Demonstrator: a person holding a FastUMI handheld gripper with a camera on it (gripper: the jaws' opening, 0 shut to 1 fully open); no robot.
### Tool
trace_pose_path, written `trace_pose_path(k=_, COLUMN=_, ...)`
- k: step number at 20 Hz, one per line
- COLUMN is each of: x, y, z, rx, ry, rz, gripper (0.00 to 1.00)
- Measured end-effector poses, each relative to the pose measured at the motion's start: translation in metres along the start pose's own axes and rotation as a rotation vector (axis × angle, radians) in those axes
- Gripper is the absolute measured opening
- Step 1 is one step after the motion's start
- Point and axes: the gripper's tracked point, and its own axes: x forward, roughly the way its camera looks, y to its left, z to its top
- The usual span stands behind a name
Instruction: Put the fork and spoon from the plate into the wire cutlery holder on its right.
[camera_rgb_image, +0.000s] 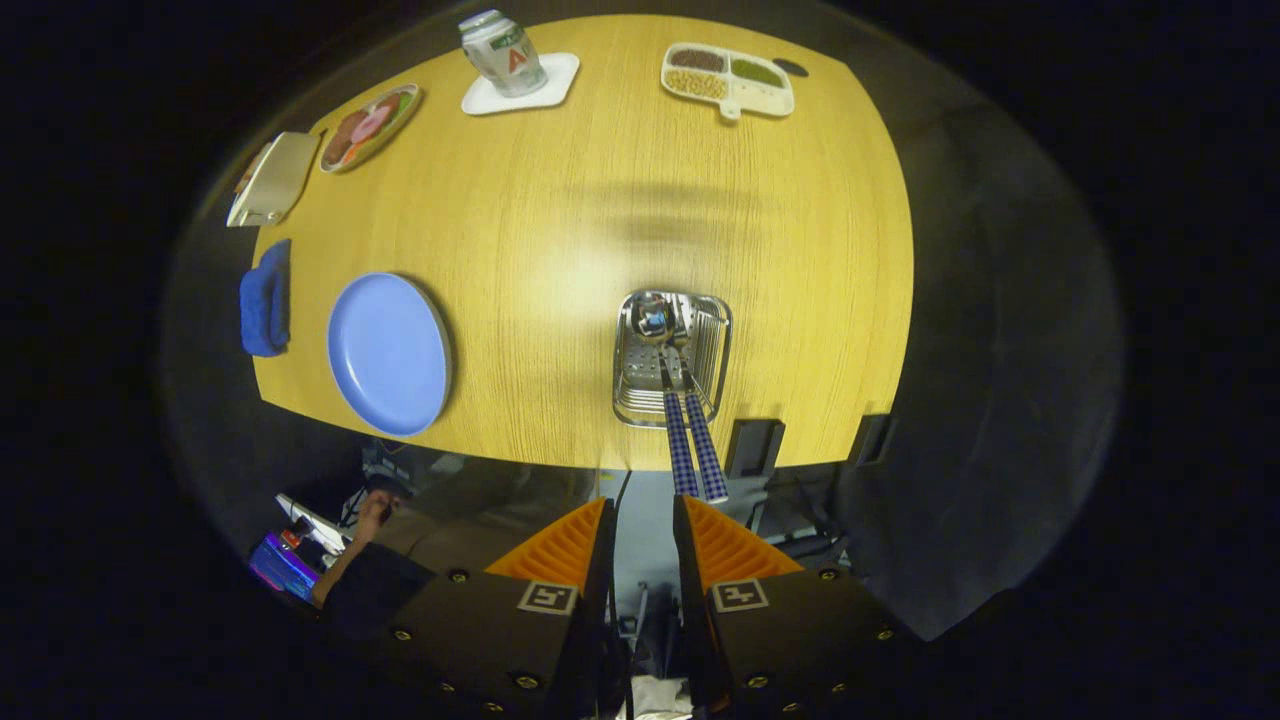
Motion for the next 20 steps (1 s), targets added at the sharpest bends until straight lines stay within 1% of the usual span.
trace_pose_path(k=2, x=-0.015, y=0.023, z=0.006, rx=-0.029, ry=-0.186, rz=0.005, gripper=0.34)
trace_pose_path(k=4, x=-0.024, y=0.053, z=0.003, rx=-0.040, ry=-0.333, rz=0.032, gripper=0.34)
trace_pose_path(k=5, x=-0.027, y=0.066, z=0.005, rx=-0.051, ry=-0.418, rz=0.032, gripper=0.34)
trace_pose_path(k=7, x=-0.040, y=0.091, z=0.018, rx=-0.081, ry=-0.612, rz=0.007, gripper=0.34)
trace_pose_path(k=9, x=-0.060, y=0.111, z=0.027, rx=-0.078, ry=-0.809, rz=-0.019, gripper=0.34)
trace_pose_path(k=12, x=-0.079, y=0.132, z=0.029, rx=-0.035, ry=-0.995, rz=0.001, gripper=0.34)
trace_pose_path(k=16, x=-0.112, y=0.140, z=0.032, rx=-0.027, ry=-1.206, rz=-0.032, gripper=0.34)
trace_pose_path(k=19, x=-0.148, y=0.147, z=0.029, rx=0.039, ry=-1.403, rz=-0.036, gripper=0.35)
trace_pose_path(k=20, x=-0.151, y=0.145, z=0.032, rx=0.014, ry=-1.444, rz=-0.063, gripper=0.41)
